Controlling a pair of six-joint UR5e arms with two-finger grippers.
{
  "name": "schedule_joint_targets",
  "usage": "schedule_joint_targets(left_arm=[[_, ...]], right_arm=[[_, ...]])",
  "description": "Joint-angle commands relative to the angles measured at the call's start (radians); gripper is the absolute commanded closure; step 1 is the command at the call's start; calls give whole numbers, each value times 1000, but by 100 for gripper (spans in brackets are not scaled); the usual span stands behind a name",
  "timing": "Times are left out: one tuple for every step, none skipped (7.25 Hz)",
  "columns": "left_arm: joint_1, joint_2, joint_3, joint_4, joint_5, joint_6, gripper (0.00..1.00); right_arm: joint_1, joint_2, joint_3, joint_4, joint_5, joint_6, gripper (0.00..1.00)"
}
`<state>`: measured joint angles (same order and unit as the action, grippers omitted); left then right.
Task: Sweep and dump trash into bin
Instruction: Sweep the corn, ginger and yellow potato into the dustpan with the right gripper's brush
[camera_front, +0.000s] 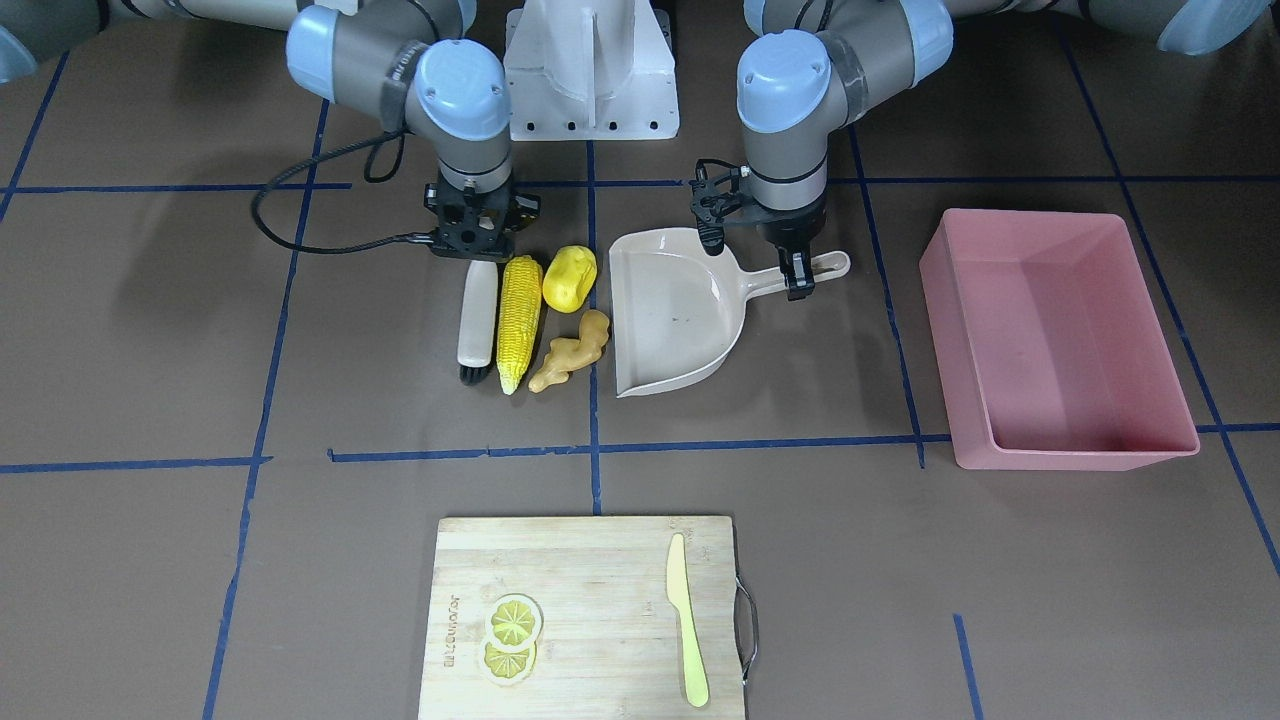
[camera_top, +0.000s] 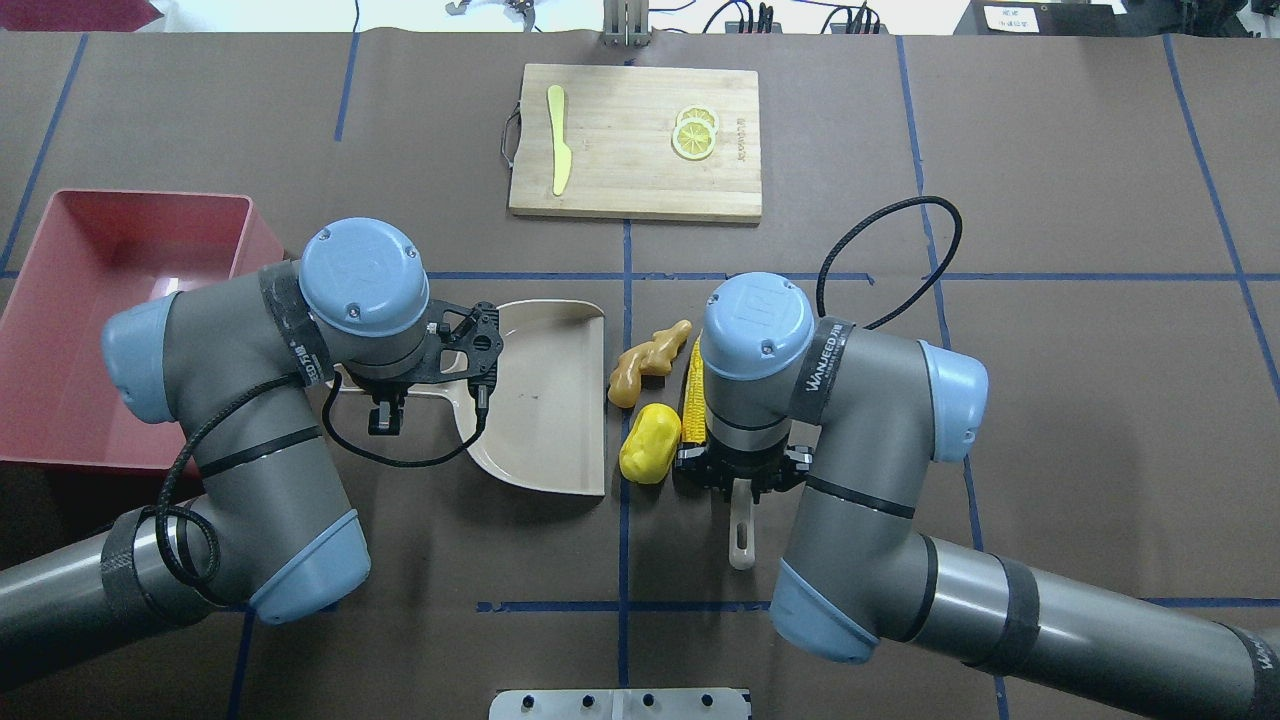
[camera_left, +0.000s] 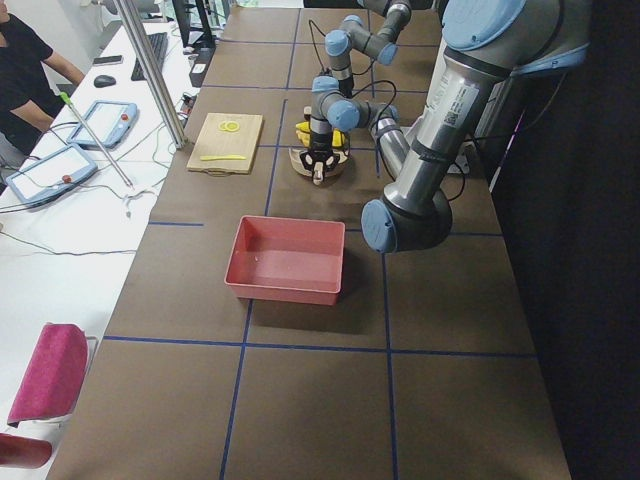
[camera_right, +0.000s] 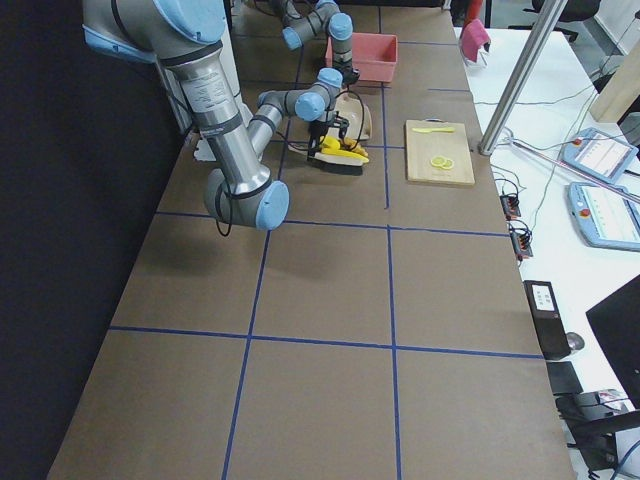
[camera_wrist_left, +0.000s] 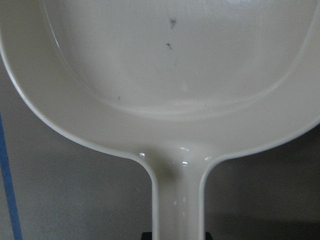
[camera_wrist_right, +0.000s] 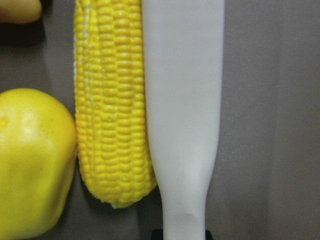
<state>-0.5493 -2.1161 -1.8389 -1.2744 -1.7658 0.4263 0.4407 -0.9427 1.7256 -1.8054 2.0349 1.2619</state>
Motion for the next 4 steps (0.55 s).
schedule_joint_targets(left_arm=[[9,-1,6,1,2,-4,100],[15,-2,7,1,3,-6,100],[18,-1,10,0,24,-6,100],[20,-2,13,0,35,-6,100]], right_arm=[[-5,70,-44,1,-1,7,100],[-8,103,-67,1,-1,25,100],[-13,149,-108,3,-1,33,100],[-13,165,-125,65,-1,63,100]])
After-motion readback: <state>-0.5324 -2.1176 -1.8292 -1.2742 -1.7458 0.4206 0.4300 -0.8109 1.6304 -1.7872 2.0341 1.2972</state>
